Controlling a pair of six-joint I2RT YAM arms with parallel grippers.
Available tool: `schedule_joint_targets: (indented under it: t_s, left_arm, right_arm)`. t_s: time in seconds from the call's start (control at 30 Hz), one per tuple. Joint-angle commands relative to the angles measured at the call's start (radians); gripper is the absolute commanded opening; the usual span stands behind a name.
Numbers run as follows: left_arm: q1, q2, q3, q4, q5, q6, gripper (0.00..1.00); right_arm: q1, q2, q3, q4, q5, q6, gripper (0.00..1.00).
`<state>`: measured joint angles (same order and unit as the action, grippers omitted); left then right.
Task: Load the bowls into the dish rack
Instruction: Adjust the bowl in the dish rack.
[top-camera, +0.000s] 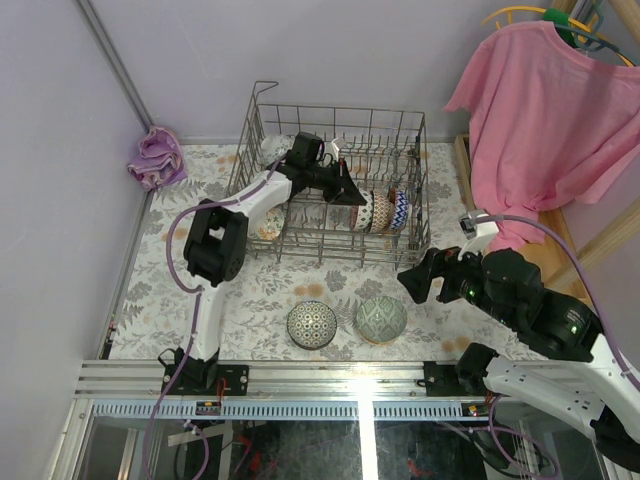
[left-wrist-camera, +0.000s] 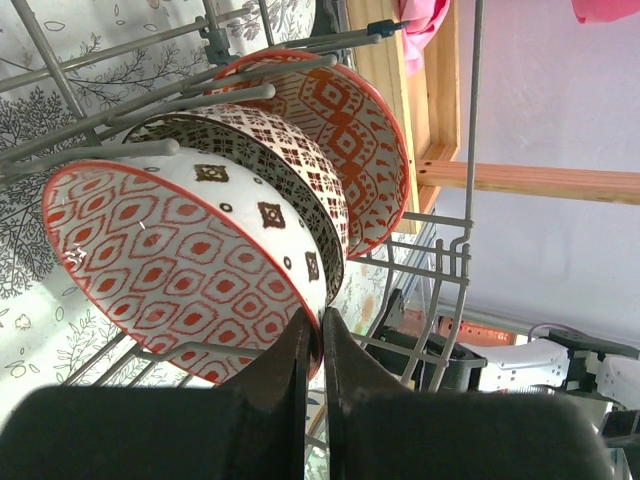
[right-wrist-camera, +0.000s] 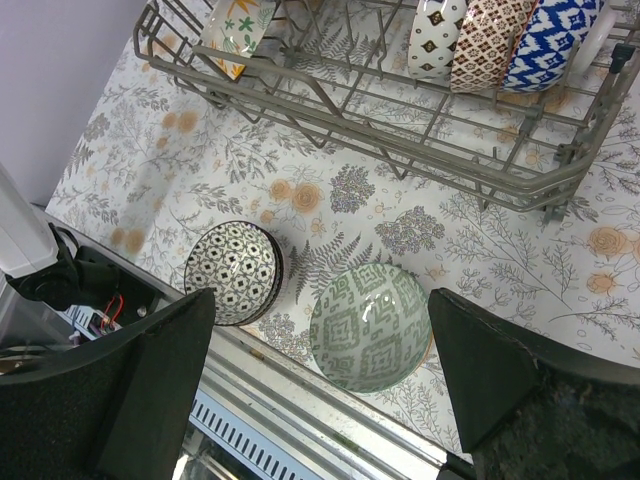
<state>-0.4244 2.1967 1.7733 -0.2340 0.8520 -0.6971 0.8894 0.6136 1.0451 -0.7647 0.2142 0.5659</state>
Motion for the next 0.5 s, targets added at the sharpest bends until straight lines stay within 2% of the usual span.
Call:
schedule_joint_targets:
  t_s: [0.0, 0.47]
  left_arm:
    - [0.016, 0.024, 0.065, -0.017, 0.140, 0.002, 0.00]
    - [0.022, 0.076, 0.136, -0.079, 0.224, 0.078, 0.00]
  right_arm:
    - [0.002, 0.023, 0.025, 0.053, -0.030, -0.003, 0.95]
    - [0.001, 0.171, 0.103, 0.073, -0.040, -0.033, 0.94]
